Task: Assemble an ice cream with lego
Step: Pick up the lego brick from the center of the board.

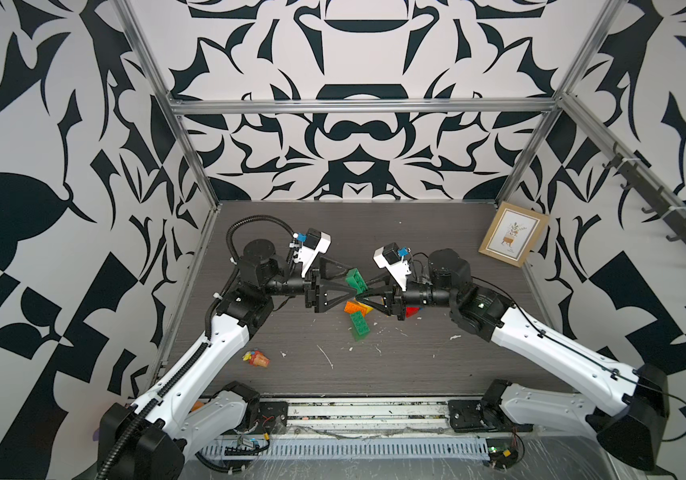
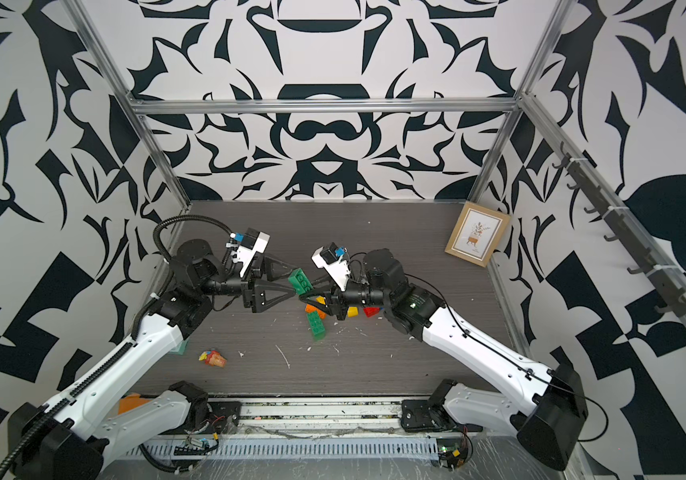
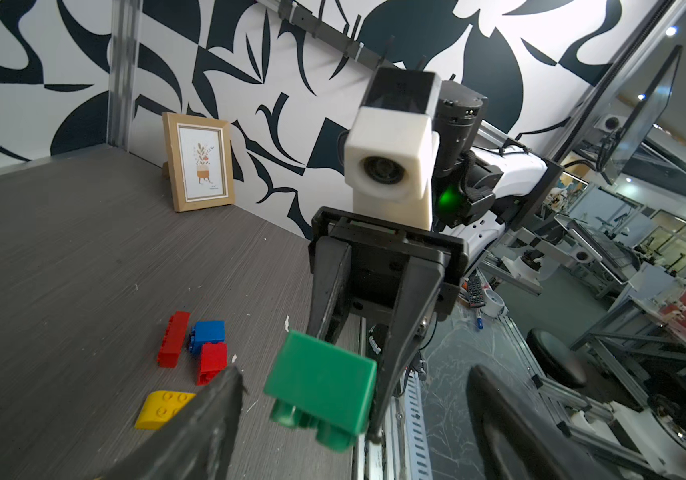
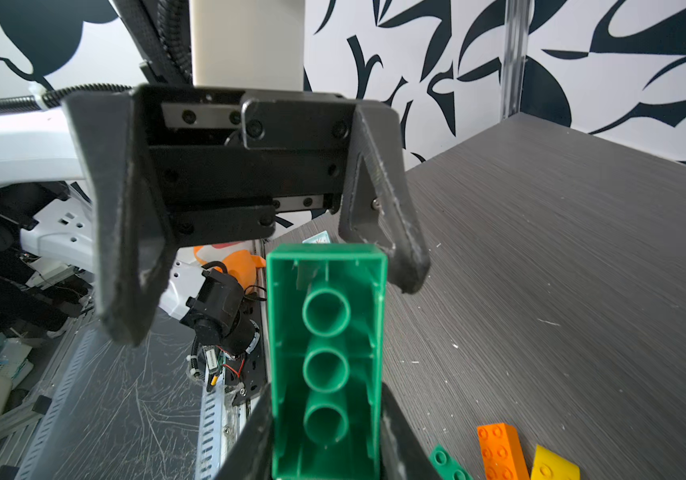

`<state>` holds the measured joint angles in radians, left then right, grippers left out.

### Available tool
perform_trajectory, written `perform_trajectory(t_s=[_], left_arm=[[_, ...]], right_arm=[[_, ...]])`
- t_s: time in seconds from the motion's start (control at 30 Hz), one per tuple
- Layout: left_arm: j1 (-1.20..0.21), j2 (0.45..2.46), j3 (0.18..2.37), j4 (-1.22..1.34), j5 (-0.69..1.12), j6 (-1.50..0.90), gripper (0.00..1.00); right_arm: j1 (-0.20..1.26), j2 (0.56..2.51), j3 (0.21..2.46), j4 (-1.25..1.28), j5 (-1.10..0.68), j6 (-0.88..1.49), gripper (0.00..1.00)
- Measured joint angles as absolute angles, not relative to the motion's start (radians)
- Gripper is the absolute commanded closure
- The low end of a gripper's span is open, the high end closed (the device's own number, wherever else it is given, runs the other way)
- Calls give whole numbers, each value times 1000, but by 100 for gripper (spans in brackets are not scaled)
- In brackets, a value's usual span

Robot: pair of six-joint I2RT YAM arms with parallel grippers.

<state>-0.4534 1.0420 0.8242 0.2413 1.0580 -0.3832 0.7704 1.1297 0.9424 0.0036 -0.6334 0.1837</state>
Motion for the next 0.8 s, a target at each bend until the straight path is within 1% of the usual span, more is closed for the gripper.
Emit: perform_trajectory(t_s=[0.1,0.2,0.23,0.37,0.4,0.43,0.47,0.5,0.53,0.57,0.67,0.73,0.8], left_arm=[[-463,1055,826,257,1076,-393,29],[-475,1069,829,266,1089,-402,40],[-477,1073,830,265,1087,-401,45],[-478,1076,832,265,1082,-405,71],[-477,1076,832,266,1081,-398,77],[-477,1076,833,270,1082,-389,79],[-477,1076,834,271,1082,-387,81],[-477,1076,834,271,1081,-382,83],[-478,1076,835,267,1078,-379,85],[-478,1075,838,257,1072,-376,85],[-483,1075,875,141,990,-364,85],[-484,1075,930,-11,876,-344,84],[-486,1075,986,-173,714,-350,84]], right_arm=[[770,1137,942,34,-649,184,86],[770,1148,943,53,-657,184,86],[770,1151,943,55,-665,184,85],[776,1155,943,65,-680,184,83],[776,1155,943,67,-686,191,79],[776,1155,943,68,-693,192,74],[776,1153,943,70,-694,193,71],[776,1153,943,70,-691,192,65],[776,1152,943,70,-685,192,57],[776,1150,943,68,-673,194,51],[778,1128,926,64,-567,174,45],[779,1083,898,47,-457,157,42],[778,1035,885,-7,-356,142,39]])
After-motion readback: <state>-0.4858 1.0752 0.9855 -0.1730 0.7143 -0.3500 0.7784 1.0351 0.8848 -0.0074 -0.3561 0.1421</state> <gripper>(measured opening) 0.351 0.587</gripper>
